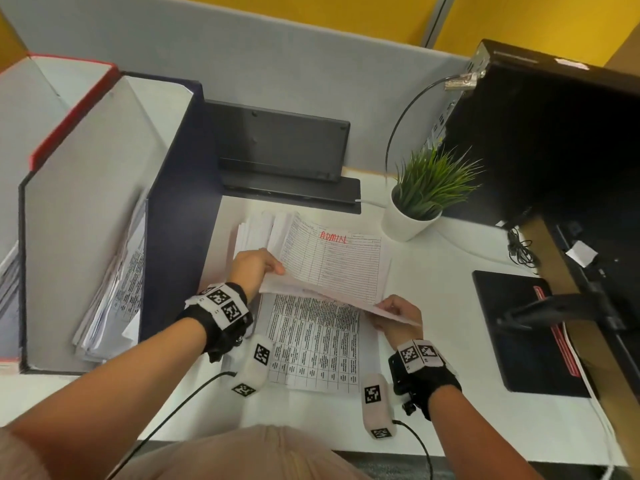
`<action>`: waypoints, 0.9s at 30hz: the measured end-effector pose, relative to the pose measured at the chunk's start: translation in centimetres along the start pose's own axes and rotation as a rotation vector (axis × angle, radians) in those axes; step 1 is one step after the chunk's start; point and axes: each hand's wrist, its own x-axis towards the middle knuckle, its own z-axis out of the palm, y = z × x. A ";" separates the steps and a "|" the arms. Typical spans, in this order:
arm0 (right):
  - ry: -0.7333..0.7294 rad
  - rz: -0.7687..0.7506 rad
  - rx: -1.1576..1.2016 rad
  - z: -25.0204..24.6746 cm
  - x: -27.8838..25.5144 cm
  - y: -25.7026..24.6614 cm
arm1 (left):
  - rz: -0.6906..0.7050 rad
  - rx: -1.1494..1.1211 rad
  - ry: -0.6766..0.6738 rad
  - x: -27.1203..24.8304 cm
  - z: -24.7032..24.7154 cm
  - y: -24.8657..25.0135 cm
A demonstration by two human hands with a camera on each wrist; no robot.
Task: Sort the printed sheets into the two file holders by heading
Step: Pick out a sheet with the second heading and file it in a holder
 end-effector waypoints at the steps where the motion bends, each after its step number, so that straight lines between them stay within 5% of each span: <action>1: 0.003 0.001 0.041 0.1 -0.2 0.2 | -0.016 0.039 0.034 0.5 0.0 0.1; 9: 0.049 -0.048 0.041 0.8 -0.6 0.7 | -0.021 0.680 0.046 2.9 0.1 -0.2; 27: 0.106 0.058 -0.007 1.1 -0.1 0.0 | 0.193 0.926 -0.010 0.4 0.8 0.6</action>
